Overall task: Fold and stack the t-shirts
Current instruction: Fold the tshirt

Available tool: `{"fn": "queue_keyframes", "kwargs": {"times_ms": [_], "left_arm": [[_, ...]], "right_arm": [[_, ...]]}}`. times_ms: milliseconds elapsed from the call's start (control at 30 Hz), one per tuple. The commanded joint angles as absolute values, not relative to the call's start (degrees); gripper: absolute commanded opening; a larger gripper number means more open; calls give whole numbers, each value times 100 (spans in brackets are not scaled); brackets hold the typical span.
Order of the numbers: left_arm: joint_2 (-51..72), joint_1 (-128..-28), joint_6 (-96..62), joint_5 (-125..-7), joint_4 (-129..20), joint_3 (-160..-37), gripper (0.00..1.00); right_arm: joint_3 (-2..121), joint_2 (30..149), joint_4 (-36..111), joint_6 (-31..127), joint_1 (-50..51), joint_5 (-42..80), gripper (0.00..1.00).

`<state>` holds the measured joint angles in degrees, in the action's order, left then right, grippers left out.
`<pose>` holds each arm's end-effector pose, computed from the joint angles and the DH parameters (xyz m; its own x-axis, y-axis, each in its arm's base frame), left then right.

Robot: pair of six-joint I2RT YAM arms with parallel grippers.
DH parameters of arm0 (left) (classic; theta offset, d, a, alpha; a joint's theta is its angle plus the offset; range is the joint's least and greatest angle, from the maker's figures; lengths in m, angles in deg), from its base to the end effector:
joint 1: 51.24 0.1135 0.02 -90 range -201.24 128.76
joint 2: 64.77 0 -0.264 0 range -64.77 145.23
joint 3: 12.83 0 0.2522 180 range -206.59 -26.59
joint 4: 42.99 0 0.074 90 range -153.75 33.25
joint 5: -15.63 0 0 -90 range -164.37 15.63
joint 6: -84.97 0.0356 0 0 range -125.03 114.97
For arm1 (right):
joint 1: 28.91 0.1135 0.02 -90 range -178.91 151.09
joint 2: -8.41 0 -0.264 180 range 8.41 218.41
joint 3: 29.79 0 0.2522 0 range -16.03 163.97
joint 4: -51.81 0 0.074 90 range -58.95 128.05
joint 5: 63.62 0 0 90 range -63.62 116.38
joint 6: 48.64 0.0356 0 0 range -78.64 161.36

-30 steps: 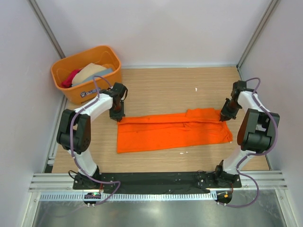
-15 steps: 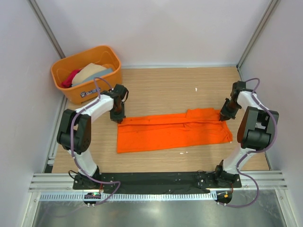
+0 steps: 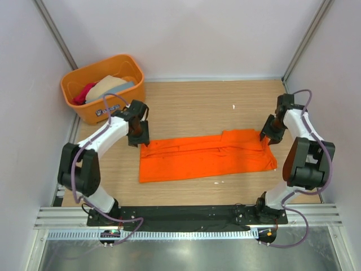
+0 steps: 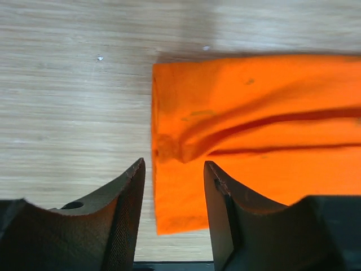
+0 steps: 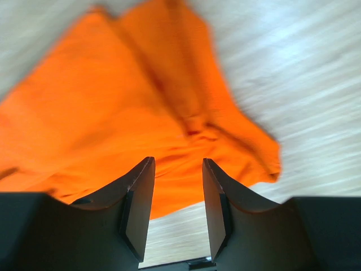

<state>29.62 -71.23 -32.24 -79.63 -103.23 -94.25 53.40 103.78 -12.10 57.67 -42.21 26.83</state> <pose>0.2996 -0.1055 0.2153 -0.9444 -0.1410 -0.2970 -0.1308 0.9899 -0.0540 0.3090 -0.0733 0.2167 -0.8415 0.4875 -0.2329 0.4878 0.8709 0.0602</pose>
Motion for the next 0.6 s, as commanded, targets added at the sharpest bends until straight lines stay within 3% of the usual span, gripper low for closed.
{"fn": "queue_keyframes", "kwargs": {"times_ms": [0,133,200,300,567], "left_arm": [[2268,-7137,-3527,-7649,-10325,-9506,48],[2337,-7146,-3510,-7308,-9931,-9567,47],[2827,-7155,-3378,-7131,-10017,-9969,39],[3425,-7163,-3246,-6761,-10035,-10191,29],[4061,-7207,-3281,-6628,-9877,-10095,21]], "right_arm": [[5622,9832,-1049,6015,-3596,2262,46],[5753,10297,-450,6534,-2409,1567,46],[6042,10778,-274,6771,-1918,1287,45],[6472,11376,-177,6913,-1538,978,42],[6817,12091,17,7264,-931,722,31]]}}
